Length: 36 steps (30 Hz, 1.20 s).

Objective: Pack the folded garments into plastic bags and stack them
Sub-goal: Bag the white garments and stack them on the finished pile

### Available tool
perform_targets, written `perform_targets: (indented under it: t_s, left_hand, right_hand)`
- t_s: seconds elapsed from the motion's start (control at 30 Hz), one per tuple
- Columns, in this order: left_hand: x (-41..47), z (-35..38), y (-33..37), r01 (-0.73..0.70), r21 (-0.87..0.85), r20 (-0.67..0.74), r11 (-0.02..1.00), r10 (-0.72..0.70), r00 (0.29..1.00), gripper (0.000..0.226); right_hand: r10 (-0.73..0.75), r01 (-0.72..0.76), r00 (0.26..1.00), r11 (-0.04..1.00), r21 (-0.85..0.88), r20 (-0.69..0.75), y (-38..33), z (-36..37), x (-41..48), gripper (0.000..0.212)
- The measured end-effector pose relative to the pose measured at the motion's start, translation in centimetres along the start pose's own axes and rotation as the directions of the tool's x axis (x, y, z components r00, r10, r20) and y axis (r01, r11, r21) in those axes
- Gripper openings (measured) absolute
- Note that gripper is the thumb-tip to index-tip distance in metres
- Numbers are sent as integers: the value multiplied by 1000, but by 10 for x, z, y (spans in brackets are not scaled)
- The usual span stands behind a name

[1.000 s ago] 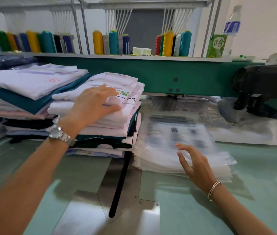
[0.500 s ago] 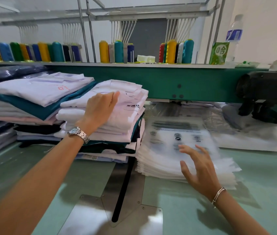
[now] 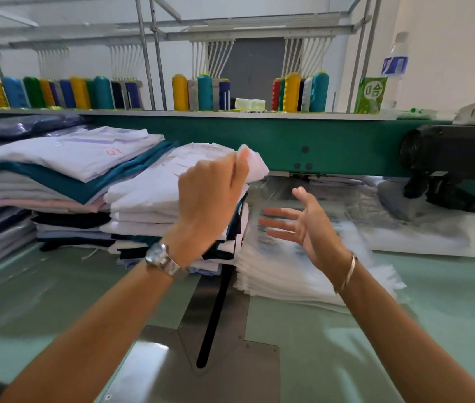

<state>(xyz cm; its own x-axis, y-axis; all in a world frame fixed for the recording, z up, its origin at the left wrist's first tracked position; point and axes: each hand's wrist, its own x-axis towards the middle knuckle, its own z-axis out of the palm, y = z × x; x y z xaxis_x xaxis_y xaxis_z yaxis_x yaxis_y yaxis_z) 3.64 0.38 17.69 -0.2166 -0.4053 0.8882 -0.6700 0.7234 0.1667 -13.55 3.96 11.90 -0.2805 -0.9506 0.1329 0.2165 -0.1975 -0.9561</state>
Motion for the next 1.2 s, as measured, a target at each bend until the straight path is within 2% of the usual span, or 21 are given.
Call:
perform_targets:
  t_s: [0.07, 0.13, 0.2, 0.27, 0.3, 0.33, 0.4, 0.43, 0.5, 0.57, 0.63, 0.7, 0.73, 0.8, 0.87, 0.93, 0.97, 1.0, 1.07, 1.1, 1.2]
  left_hand:
    - [-15, -4, 16, -76, 32, 2, 997, 76, 997, 47]
    - [-28, -3, 28, -126, 44, 37, 991, 124, 992, 46]
    - [-40, -3, 38, -179, 69, 9, 981, 179, 984, 45]
    - [-51, -5, 46, -222, 92, 4, 971, 223, 975, 42]
    - [-56, -5, 48, -231, 80, 64, 970, 227, 972, 41]
    - [-59, -6, 50, -224, 63, 150, 973, 212, 966, 42]
    - [-64, -11, 45, -145, -1, 278, 989, 140, 950, 51]
    - [-64, -14, 38, -86, -43, 344, 995, 95, 934, 59]
    - [-61, -20, 13, 100, -99, 487, 990, -40, 873, 82]
    - [-57, -25, -24, 323, -63, 502, 944, -250, 828, 91]
    - [-57, -26, -61, 517, 10, 451, 856, -465, 762, 82]
    - [-60, -23, -87, 754, -116, 540, 646, -596, 594, 63]
    - [-62, -22, -94, 840, -194, 620, 507, -600, 506, 53]
    - [-66, -24, -97, 909, -290, 746, 299, -524, 410, 42]
    - [-69, -27, -97, 923, -342, 814, 174, -435, 384, 38]
    - [-67, -30, -91, 916, -392, 854, 92, -335, 399, 26]
    - [-64, -31, -85, 905, -414, 849, 99, -316, 423, 21]
    - [-61, -31, -78, 889, -427, 828, 167, -322, 458, 19]
    - [-54, -30, -60, 828, -406, 783, 388, -319, 534, 20]
    - [-51, -29, -49, 798, -396, 780, 454, -292, 553, 22]
    - [-51, -25, -20, 751, -384, 809, 537, -197, 554, 33]
  right_hand:
    - [99, -103, 994, 992, 79, 55, -10, 6, 8, 27]
    - [180, -192, 980, 964, 182, 81, -18, 8, 17, 41]
    - [245, -262, 965, 935, 241, 97, -25, 10, 24, 53]
    - [253, -267, 962, 952, 152, 101, -27, 16, 21, 35]
    - [256, -264, 962, 961, 87, 92, -25, 18, 20, 28]
    - [244, -246, 968, 968, 47, 53, -22, 18, 20, 39]
    - [200, -199, 980, 979, 45, -9, -16, 14, 21, 78]
    - [174, -174, 985, 985, 21, 2, -14, 12, 21, 84]
    - [142, -141, 989, 989, -34, 36, -12, 12, 19, 83]
    - [131, -128, 990, 991, -49, 58, -9, 12, 19, 75]
    - [137, -133, 989, 989, -64, 55, -7, 11, 18, 63]
    - [138, -133, 988, 989, -68, 68, -3, 6, 18, 55]
    - [143, -138, 987, 988, -65, 73, -1, 4, 17, 52]
    - [159, -152, 985, 983, -101, 70, -2, 0, 13, 47]
    - [156, -143, 986, 973, -180, 56, -2, -4, 8, 45]
    - [123, -108, 992, 958, -264, 41, -4, -8, 4, 45]
    - [105, -91, 994, 950, -298, 31, -5, -9, 3, 45]
    - [94, -81, 995, 940, -332, 22, -6, -12, 2, 46]
    - [71, -59, 997, 900, -432, 13, -10, -19, -1, 47]
    - [58, -44, 998, 868, -495, 13, -13, -22, -3, 48]
    - [15, -16, 1000, 690, -724, -7, -19, -27, -13, 48]
